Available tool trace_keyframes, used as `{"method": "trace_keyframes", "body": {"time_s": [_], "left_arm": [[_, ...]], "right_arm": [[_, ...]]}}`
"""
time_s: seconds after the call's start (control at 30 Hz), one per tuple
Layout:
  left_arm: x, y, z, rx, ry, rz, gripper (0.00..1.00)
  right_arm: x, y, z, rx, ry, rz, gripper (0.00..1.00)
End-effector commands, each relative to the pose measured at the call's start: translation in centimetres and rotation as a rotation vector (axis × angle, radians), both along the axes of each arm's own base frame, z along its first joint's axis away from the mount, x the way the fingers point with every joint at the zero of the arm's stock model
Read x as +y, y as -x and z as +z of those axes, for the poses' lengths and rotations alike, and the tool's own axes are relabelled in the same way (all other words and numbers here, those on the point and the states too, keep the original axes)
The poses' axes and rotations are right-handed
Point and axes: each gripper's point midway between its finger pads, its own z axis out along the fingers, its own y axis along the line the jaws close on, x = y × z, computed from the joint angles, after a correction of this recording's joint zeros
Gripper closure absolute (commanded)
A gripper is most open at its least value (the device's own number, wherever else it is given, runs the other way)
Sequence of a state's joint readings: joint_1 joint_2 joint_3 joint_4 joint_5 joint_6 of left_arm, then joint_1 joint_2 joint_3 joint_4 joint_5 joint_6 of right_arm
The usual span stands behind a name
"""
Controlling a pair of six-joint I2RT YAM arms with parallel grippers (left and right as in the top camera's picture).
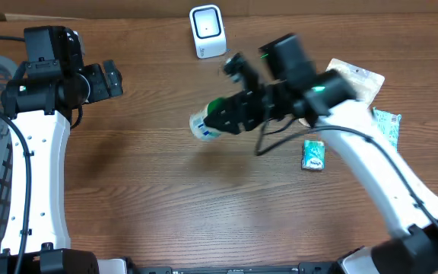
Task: Scan the item barcode
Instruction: 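Lift the jar and tilt it sideways with the right gripper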
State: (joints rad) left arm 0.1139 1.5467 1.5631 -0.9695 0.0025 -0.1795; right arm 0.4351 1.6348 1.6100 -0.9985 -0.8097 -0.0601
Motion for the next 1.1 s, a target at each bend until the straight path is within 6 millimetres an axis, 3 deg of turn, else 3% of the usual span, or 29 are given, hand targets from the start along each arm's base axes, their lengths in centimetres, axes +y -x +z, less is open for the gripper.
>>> {"method": "trace_keyframes", "body": {"time_s": [0.0,0.1,0.27,0.77,1.07], "left_arm": [[0.4,-0.1,0.7,-0.016,-0.022,0.000,0.00],[0.4,-0.1,0.7,-0.017,-0.022,0.000,0.00],[0.4,-0.1,0.7,-0.016,-0.022,0.000,0.00],[0.4,-0.1,0.6,-0.015,-0.021,0.000,0.00],[0.4,-0.1,0.7,-0.015,-0.022,0.000,0.00]], "right_arm": [[-0.4,2.5,6.1,-0.072,-0.309,0.220,0.46],[-2.2,1.8,7.3,-0.090,-0.384,0.219,0.45],[-3.3,1.7,8.4,-0.079,-0.452,0.221,0.42],[-3.4,3.2,11.0,-0.078,-0.596,0.321,0.40],[-3.2,2.5,10.0,-0.092,-0.540,0.287,0.40]]}}
